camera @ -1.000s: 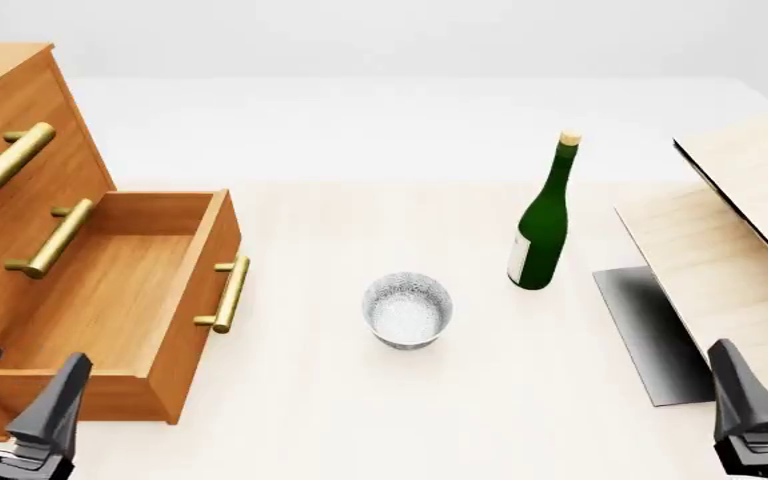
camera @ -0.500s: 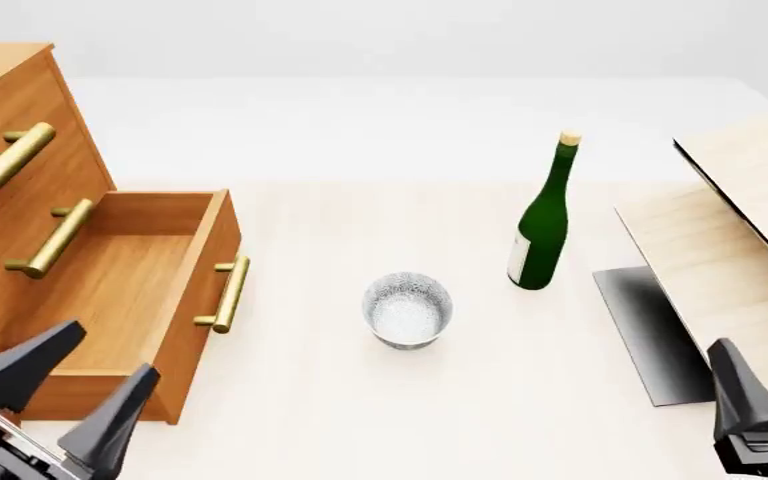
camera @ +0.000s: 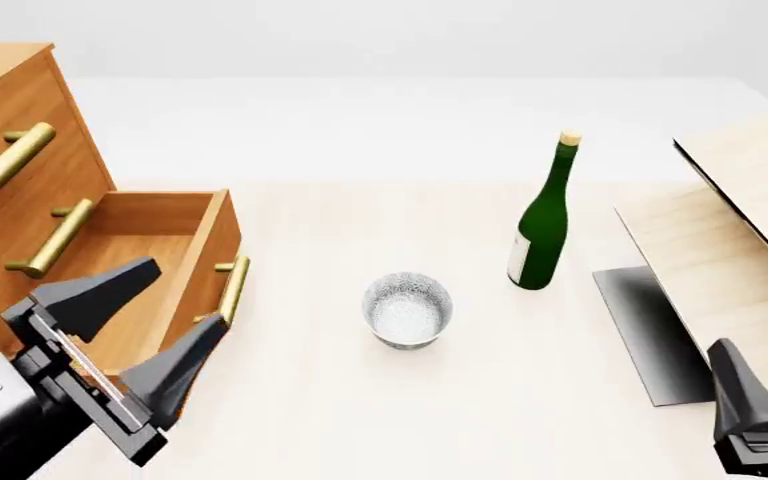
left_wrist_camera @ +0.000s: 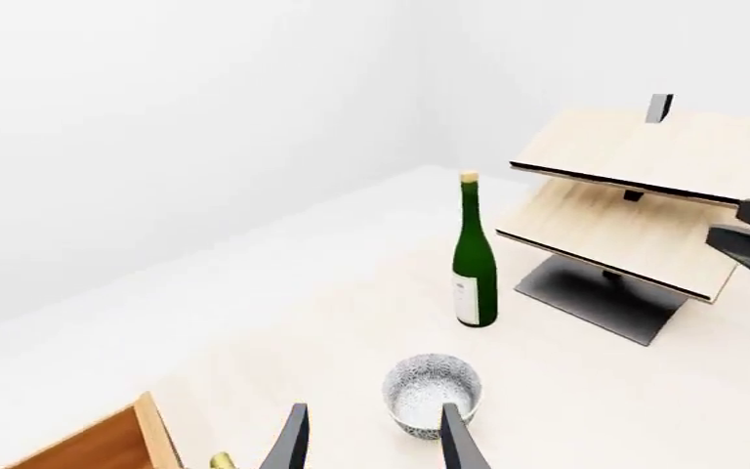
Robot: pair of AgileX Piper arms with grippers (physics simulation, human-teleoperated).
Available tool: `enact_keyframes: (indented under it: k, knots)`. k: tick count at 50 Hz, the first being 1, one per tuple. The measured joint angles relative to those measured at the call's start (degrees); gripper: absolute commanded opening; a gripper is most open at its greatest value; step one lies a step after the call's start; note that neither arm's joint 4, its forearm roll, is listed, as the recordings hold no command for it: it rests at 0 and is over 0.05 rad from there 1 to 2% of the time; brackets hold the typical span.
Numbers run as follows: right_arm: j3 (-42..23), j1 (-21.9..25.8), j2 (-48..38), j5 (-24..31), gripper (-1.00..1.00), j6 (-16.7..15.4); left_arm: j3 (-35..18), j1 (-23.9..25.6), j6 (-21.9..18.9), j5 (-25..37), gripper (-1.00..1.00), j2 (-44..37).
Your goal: Put the bowl in the bottom drawer of the cabinet.
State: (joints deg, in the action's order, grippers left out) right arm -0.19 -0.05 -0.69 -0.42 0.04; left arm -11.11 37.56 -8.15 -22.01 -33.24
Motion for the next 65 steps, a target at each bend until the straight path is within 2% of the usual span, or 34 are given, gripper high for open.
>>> enact_keyframes:
  k: [13,29,43,65]
  knots:
    - [0.00,0.00,0.02,0.02,1.00,0.00,-9.90,2.69,0.07,2.44,1.00,-9.25]
    - [0.00,0.00,0.02,0.02,1.00,0.00,-22.46,9.01,-0.89,8.97,1.00,-18.25]
    - [0.00,0.00,0.02,0.02,1.00,0.00,-34.51,12.63,-1.56,18.00,1.00,-23.80]
    - [0.00,0.00,0.02,0.02,1.00,0.00,-50.60,15.13,2.17,31.80,1.00,-37.40]
